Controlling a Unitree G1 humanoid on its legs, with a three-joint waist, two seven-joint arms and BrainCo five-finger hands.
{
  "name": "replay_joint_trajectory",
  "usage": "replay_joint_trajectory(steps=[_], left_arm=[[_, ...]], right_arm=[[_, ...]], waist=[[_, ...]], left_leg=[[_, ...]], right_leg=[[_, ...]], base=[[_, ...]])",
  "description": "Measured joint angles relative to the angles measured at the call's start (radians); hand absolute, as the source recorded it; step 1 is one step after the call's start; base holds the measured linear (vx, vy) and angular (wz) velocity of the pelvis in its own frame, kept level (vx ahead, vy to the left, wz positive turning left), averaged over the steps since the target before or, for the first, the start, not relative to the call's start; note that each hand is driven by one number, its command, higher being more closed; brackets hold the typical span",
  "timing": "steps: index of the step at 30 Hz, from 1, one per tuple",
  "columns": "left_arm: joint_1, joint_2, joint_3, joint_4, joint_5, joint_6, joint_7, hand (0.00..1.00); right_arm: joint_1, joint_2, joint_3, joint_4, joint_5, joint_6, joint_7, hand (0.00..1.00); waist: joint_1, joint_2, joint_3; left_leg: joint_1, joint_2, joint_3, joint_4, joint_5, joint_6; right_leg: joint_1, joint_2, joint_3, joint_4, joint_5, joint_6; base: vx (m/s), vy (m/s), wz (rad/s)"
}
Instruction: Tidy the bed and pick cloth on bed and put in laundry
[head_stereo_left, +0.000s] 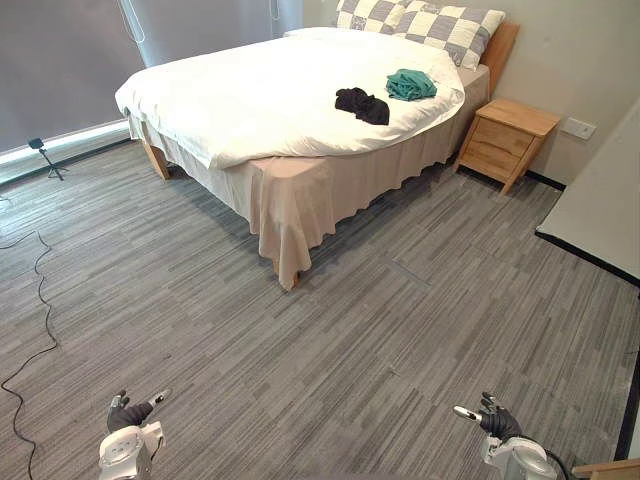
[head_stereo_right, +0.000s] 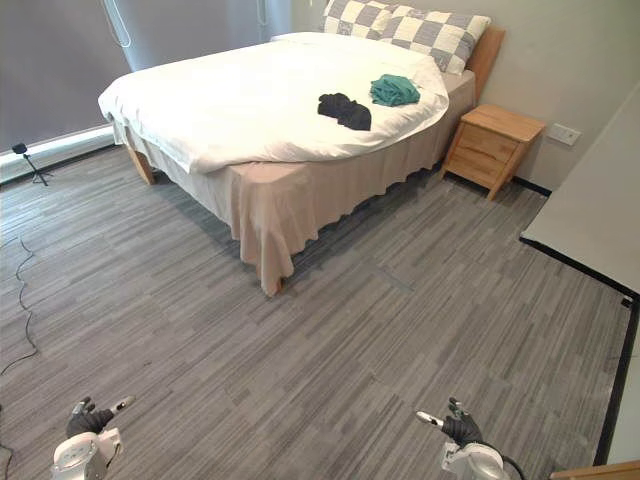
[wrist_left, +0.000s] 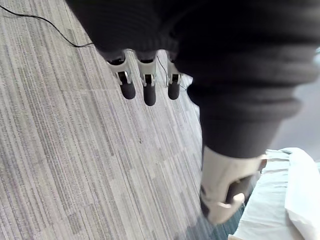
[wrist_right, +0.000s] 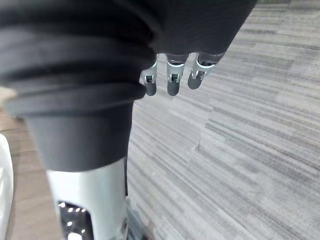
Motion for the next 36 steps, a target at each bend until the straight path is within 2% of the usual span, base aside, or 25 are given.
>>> replay_joint_trajectory(steps=[11, 19, 23, 30, 32, 34, 35, 36], left_arm=[[0.028, -0.08, -0.029, -0.018, -0.083, -0.006, -0.11, 0.0], [0.052, -0.096, -0.076, -0.015, -0.122, -0.021, -0.11, 0.0], [0.071, -0.111, -0.079, -0.013, -0.135, -0.032, -0.122, 0.0], [0.099, -0.136, -0.108, 0.003, -0.139, -0.047, -0.122, 0.0], [0.093, -0.136, -0.108, 0.002, -0.139, -0.048, -0.12, 0.0], [0.069, -0.135, -0.123, 0.001, -0.14, -0.048, -0.105, 0.0], [0.041, -0.134, -0.153, -0.001, -0.14, -0.048, -0.102, 0.0], [0.034, -0.136, -0.168, -0.007, -0.139, -0.048, -0.103, 0.0]], right_arm=[[-0.001, 0.0, 0.012, 0.0, 0.002, -0.008, -0.003, 0.0], [0.0, 0.0, 0.021, 0.004, 0.002, -0.007, -0.005, 0.0], [0.006, 0.002, 0.037, 0.008, 0.005, -0.004, -0.015, 0.0], [0.028, 0.021, 0.04, 0.021, 0.004, -0.003, -0.026, 0.0], [0.008, 0.033, 0.047, 0.021, 0.004, -0.003, -0.036, 0.0], [-0.021, 0.047, 0.062, 0.02, 0.006, -0.002, -0.051, 0.0], [-0.028, 0.054, 0.062, 0.019, 0.016, 0.002, -0.062, 0.0], [-0.028, 0.066, 0.066, 0.012, 0.023, 0.003, -0.072, 0.0]], waist=[[0.0, 0.005, -0.002], [-0.004, 0.005, -0.002], [-0.016, 0.008, -0.003], [-0.024, 0.018, 0.004], [-0.021, 0.018, 0.013], [-0.021, 0.008, 0.043], [-0.018, -0.002, 0.072], [-0.009, 0.001, 0.084]], left_leg=[[0.015, 0.002, -0.015, 0.021, -0.016, -0.024], [0.015, 0.001, -0.02, 0.034, -0.015, -0.023], [0.015, -0.002, -0.026, 0.034, -0.015, -0.02], [-0.002, -0.001, -0.025, 0.024, -0.004, 0.005], [-0.037, 0.0, -0.014, 0.036, -0.004, 0.008], [-0.088, -0.003, -0.008, 0.092, -0.021, 0.024], [-0.124, -0.005, -0.01, 0.16, -0.059, 0.029], [-0.153, 0.012, -0.003, 0.214, -0.097, 0.041]], right_leg=[[0.009, -0.005, -0.024, 0.036, -0.03, 0.0], [0.014, -0.005, -0.024, 0.036, -0.031, -0.002], [0.008, -0.006, -0.024, 0.038, -0.038, -0.013], [-0.022, 0.0, -0.015, 0.054, -0.042, -0.024], [-0.078, -0.005, -0.002, 0.103, -0.054, -0.031], [-0.144, -0.024, 0.001, 0.2, -0.092, -0.029], [-0.192, -0.046, 0.0, 0.301, -0.128, -0.01], [-0.253, -0.053, -0.004, 0.418, -0.142, 0.01]], base=[[0.03, -0.021, 0.04], [-0.01, -0.006, 0.0], [-0.05, -0.023, 0.02], [-0.05, -0.027, -0.03], [-0.05, -0.015, -0.17], [-0.06, -0.023, -0.05], [-0.09, -0.023, 0.04], [-0.1, -0.019, -0.07]])
